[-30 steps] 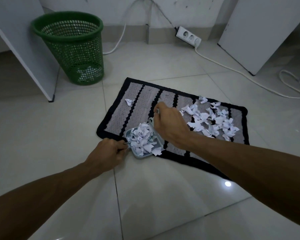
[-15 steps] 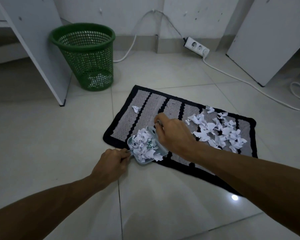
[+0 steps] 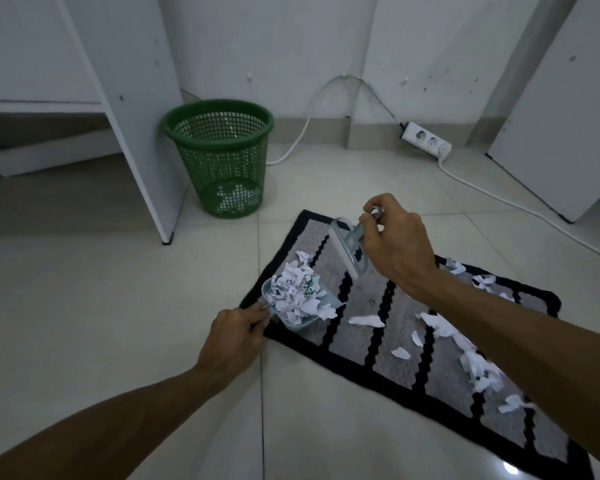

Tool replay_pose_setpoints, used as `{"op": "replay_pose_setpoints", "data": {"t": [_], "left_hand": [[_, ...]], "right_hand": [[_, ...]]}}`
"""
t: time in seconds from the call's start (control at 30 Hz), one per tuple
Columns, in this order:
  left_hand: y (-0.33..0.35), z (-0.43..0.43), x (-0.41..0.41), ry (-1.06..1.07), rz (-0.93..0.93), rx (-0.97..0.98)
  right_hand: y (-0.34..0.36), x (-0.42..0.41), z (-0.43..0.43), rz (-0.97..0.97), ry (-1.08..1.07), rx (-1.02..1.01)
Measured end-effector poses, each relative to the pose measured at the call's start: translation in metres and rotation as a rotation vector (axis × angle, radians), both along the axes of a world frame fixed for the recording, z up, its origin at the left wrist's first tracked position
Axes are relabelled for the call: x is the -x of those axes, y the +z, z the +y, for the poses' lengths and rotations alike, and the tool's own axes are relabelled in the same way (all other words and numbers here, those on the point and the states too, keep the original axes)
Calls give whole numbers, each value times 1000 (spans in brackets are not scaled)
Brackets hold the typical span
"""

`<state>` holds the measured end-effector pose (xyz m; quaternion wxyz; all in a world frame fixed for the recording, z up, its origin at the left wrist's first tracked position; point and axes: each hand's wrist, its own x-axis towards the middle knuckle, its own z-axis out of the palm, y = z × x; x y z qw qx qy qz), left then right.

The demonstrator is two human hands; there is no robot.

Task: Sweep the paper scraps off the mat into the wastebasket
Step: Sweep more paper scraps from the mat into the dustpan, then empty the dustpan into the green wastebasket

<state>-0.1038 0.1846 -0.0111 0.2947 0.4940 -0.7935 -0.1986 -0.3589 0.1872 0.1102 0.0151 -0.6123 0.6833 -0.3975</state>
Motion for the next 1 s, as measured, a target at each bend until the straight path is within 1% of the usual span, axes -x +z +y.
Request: {"op": "replay_pose_setpoints", "data": {"t": [0.13, 0.23, 0.33, 0.47, 0.57, 0.63, 0.7, 0.73, 0.83, 0.9, 0.97, 1.0], "left_hand": [[35, -47, -10, 90, 6, 50], [74, -88, -17, 183, 96, 111], [116, -133, -27, 208, 150, 160], [162, -194, -37, 224, 119, 204], [183, -237, -39, 272, 90, 235], [189, -264, -41, 310, 33, 245], [189, -288, -45, 320, -70, 260], [188, -296, -46, 314, -163, 280], [186, -308, -43, 252, -612, 350], [188, -309, -39, 176, -876, 411], [192, -310, -36, 88, -1138, 511], [194, -311, -37, 52, -1239, 564]], "right_hand": [[23, 0, -37, -38, -16, 78], [39, -3, -69, -58, -33, 119], [50, -13, -99, -113, -30, 128], [46, -33, -130, -153, 7, 111], [29, -46, -147, -188, 48, 91], [17, -54, -157, -205, 52, 79], [6, -61, -166, -214, 55, 66], [1, -64, -170, -216, 56, 59], [-12, -74, -182, -220, 65, 38], [-18, -80, -188, -213, 71, 29], [-24, -85, -191, -206, 76, 21], [-26, -87, -192, -203, 78, 17]]}}
